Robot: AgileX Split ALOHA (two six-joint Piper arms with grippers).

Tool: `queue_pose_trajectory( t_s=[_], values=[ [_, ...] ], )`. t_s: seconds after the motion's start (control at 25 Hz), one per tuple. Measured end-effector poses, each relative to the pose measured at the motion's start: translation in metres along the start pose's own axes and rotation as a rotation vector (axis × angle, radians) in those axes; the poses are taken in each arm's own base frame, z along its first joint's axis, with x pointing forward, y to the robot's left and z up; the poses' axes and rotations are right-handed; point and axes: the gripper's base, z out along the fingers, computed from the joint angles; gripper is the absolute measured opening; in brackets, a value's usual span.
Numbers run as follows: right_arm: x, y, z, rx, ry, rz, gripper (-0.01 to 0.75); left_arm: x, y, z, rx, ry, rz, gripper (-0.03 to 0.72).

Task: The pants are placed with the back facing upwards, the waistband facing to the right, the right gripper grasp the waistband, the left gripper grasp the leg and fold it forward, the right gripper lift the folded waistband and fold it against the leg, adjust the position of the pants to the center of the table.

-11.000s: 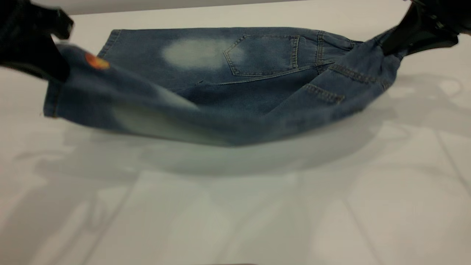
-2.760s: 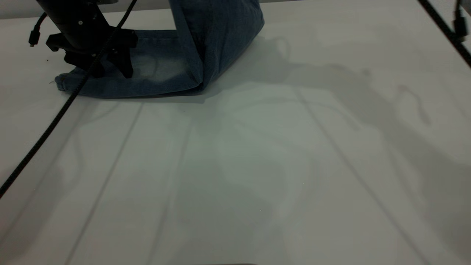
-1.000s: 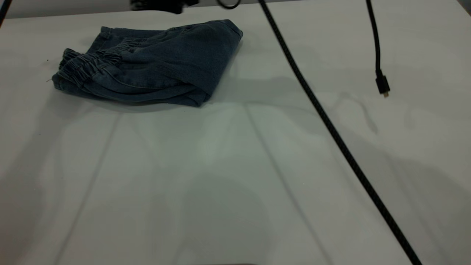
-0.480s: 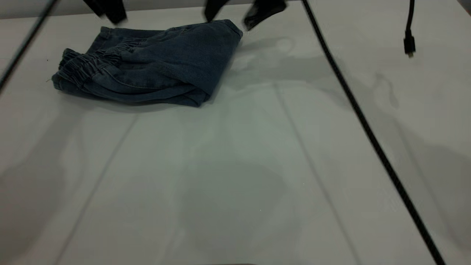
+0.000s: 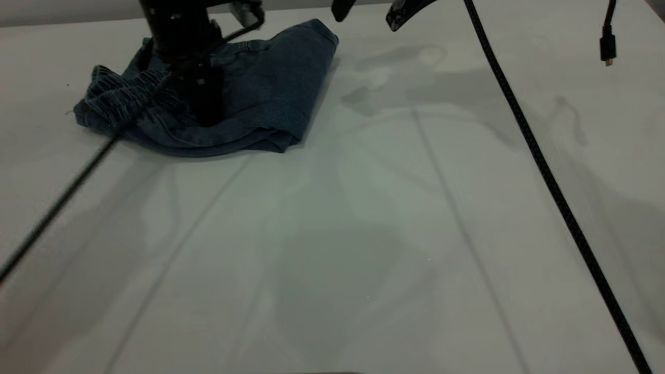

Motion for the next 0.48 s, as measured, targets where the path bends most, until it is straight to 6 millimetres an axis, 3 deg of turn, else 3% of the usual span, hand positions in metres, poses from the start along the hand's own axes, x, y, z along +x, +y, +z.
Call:
queue_pose_trajectory(
  t_s=[0.48],
  values=[
    [-0.004, -0.029, -0.015, 0.024, -0.026, 0.045, 0.590, -0.072, -0.064, -0.006, -0.012, -0.030, -0.080, 0.485]
  ],
)
